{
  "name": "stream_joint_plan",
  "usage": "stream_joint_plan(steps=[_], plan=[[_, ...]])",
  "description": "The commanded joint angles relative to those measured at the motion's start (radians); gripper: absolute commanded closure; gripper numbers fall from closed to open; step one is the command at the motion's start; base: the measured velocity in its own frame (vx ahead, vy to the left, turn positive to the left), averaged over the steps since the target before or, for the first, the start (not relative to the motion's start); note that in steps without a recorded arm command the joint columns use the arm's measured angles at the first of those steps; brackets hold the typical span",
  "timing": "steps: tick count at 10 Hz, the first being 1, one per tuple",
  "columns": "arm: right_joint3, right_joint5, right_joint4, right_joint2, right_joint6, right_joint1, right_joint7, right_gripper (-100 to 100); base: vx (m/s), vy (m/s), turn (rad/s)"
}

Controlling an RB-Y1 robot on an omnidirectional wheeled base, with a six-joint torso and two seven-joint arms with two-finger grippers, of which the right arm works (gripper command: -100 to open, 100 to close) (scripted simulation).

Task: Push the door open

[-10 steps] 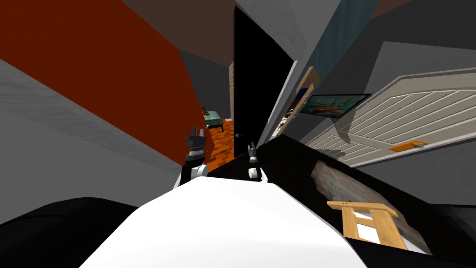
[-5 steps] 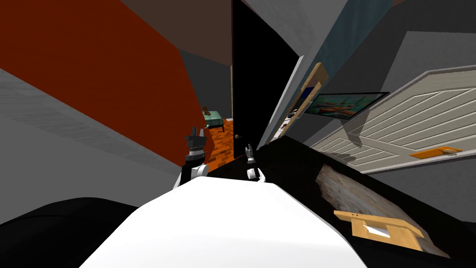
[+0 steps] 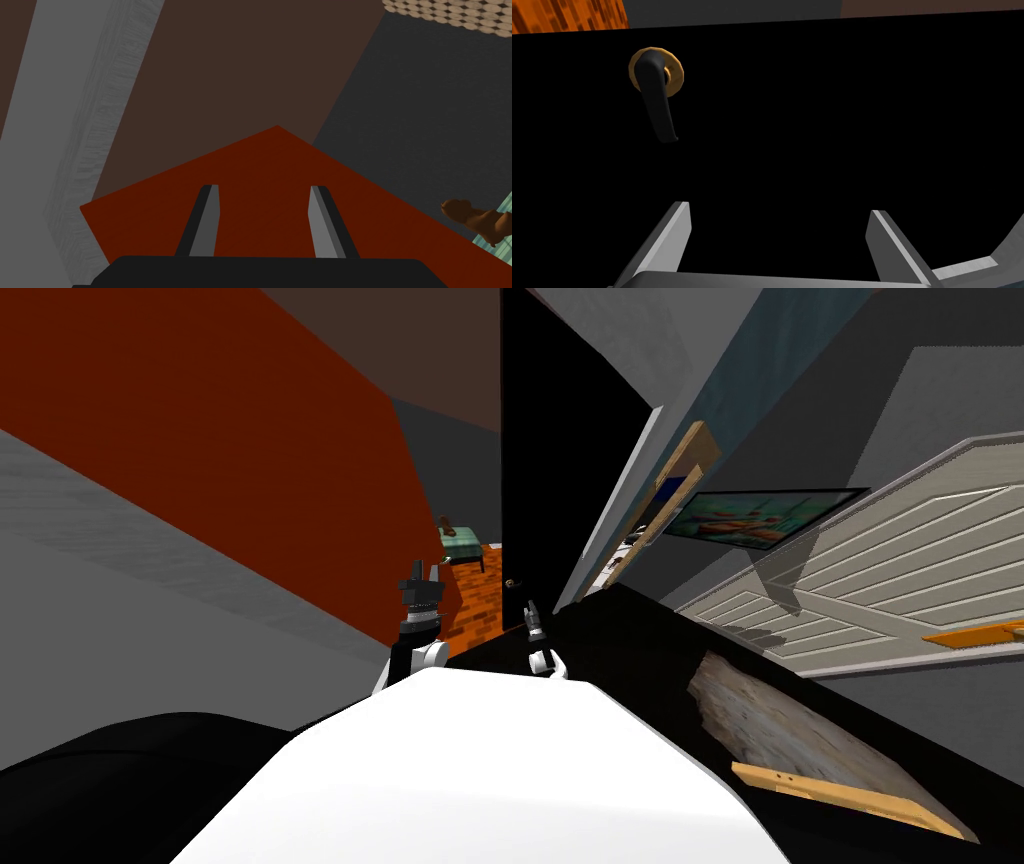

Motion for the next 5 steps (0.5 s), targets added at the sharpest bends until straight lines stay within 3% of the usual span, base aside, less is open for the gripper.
stream_joint_plan(steps=[1,4,5], plan=[[0.013,-0.001,0.05,-0.002,0.001,-0.023,0.0,-100,0.085,-0.075,0.072],[0.037,0.0,0.156,0.004,-0.011,-0.066,0.003,-100,0.081,-0.086,0.07],[0.037,0.0,0.162,0.004,-0.011,-0.066,0.003,-100,0.041,-0.048,0.026]])
